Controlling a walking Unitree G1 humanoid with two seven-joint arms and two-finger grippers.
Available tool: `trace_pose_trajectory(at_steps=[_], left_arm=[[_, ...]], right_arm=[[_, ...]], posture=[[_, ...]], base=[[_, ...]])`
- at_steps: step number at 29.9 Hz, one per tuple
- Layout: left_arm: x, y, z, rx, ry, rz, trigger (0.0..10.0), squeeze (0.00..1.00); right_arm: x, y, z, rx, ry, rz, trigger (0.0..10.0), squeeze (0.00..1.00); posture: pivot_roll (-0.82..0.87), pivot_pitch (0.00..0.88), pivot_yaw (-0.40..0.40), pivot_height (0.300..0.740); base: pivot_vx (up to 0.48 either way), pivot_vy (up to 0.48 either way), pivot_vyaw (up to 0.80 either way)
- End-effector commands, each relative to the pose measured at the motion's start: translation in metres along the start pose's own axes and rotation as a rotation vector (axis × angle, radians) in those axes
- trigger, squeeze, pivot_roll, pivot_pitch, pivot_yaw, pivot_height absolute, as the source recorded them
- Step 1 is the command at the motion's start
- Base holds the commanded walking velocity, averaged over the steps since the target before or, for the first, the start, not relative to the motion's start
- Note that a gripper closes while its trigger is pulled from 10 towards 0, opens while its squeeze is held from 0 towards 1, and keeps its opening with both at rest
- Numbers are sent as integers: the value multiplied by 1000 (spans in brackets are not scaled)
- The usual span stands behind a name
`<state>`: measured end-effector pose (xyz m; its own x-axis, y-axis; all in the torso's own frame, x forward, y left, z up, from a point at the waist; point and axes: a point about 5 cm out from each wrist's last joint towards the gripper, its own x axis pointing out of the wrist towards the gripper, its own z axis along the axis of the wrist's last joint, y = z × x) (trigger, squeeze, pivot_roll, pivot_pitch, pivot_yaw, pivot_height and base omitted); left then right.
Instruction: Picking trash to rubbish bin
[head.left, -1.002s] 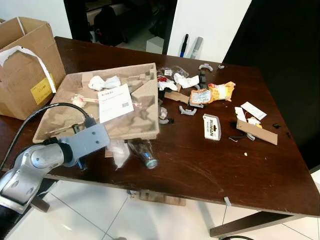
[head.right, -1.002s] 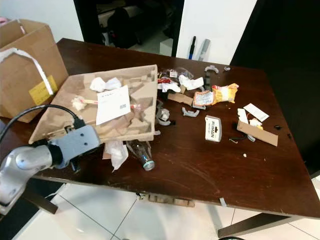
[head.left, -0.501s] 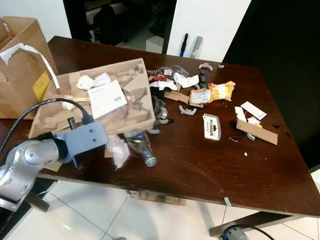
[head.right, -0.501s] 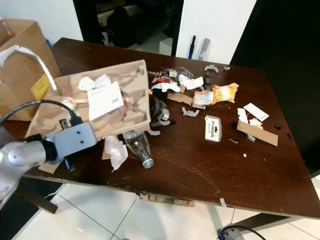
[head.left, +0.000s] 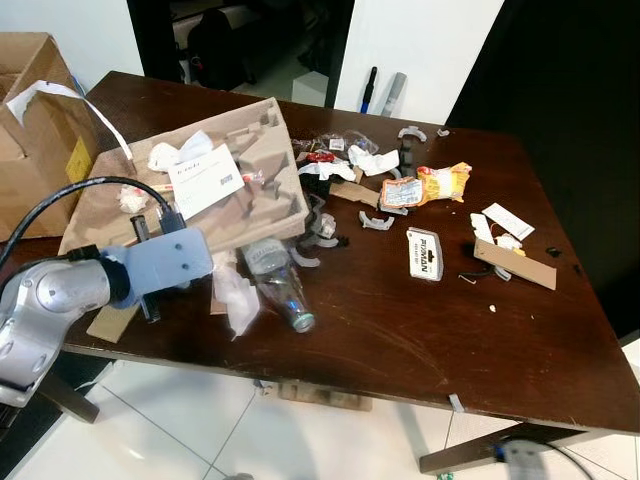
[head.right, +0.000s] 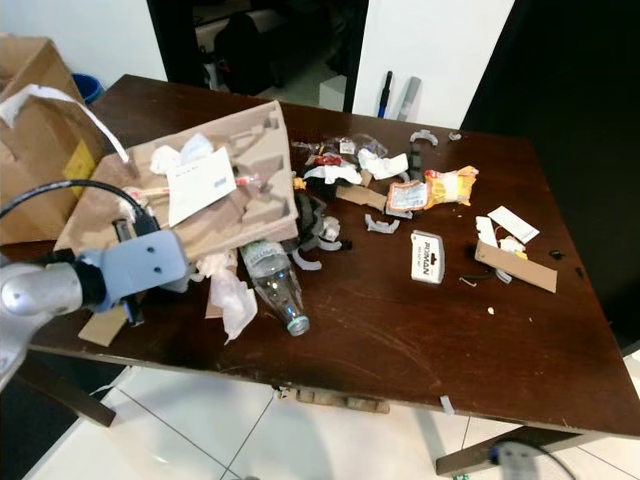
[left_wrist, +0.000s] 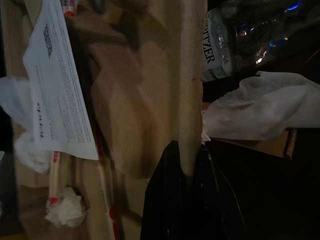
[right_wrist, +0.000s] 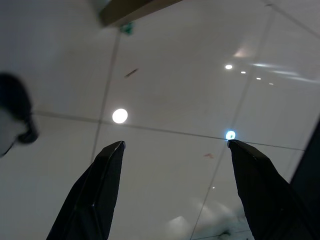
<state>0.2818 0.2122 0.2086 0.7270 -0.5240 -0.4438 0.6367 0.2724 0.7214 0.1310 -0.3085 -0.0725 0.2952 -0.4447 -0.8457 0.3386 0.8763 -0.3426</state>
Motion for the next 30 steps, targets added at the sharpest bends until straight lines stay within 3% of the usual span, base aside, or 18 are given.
trace_pose_trajectory(at_steps=[1,2,4,7,11,16,18,19,22,23,24,25,27,30], left_arm=[[5,-3,17,73,-62,-29,0,0],[5,-3,17,73,-62,-29,0,0],[11,-7,22,87,-87,-55,0,0],[15,-9,26,99,-103,-72,0,0],[24,-13,35,110,-139,-93,0,0],[26,-15,38,117,-151,-111,0,0],[27,-17,39,129,-157,-136,0,0],[27,-17,39,129,-157,-136,0,0],[29,-20,40,142,-165,-169,0,0],[29,-20,40,142,-165,-169,0,0],[30,-21,41,149,-166,-183,0,0],[31,-22,42,152,-166,-189,0,0],[31,-22,42,152,-166,-189,0,0],[32,-24,43,158,-168,-200,0,0]], right_arm=[[0,-26,-9,75,50,-140,10000,0],[0,-26,-9,75,50,-140,10000,0],[-2,-45,-15,107,91,-241,10000,0],[-3,-57,-23,141,142,-305,10000,0],[-11,-83,-48,298,264,-451,10000,0],[-16,-100,-56,476,288,-575,10000,0],[-21,-125,-39,609,198,-703,10000,0],[-21,-125,-39,609,198,-703,10000,0],[-32,-163,0,684,33,-849,10000,0],[-32,-163,0,684,33,-849,10000,0],[-43,-185,29,664,-73,-914,10000,0],[-49,-193,44,675,-129,-938,10000,0],[-49,-193,44,675,-129,-938,10000,0],[-65,-209,86,732,-291,-966,10000,0]], posture=[[209,112,-98,740],[209,112,-98,740],[209,112,-98,740],[202,113,-98,740],[193,115,-94,740],[192,118,-92,740],[192,118,-92,740],[192,118,-92,740],[192,118,-92,740],[192,118,-92,740],[181,120,-79,740],[181,120,-79,740],[181,120,-79,740],[181,120,-79,740]], base=[[0,0,0],[0,0,0],[0,0,0],[0,0,0],[0,0,0],[0,0,0],[0,0,0],[0,0,0],[0,0,0],[0,0,0],[0,0,0],[0,0,0],[0,0,0],[0,0,0]])
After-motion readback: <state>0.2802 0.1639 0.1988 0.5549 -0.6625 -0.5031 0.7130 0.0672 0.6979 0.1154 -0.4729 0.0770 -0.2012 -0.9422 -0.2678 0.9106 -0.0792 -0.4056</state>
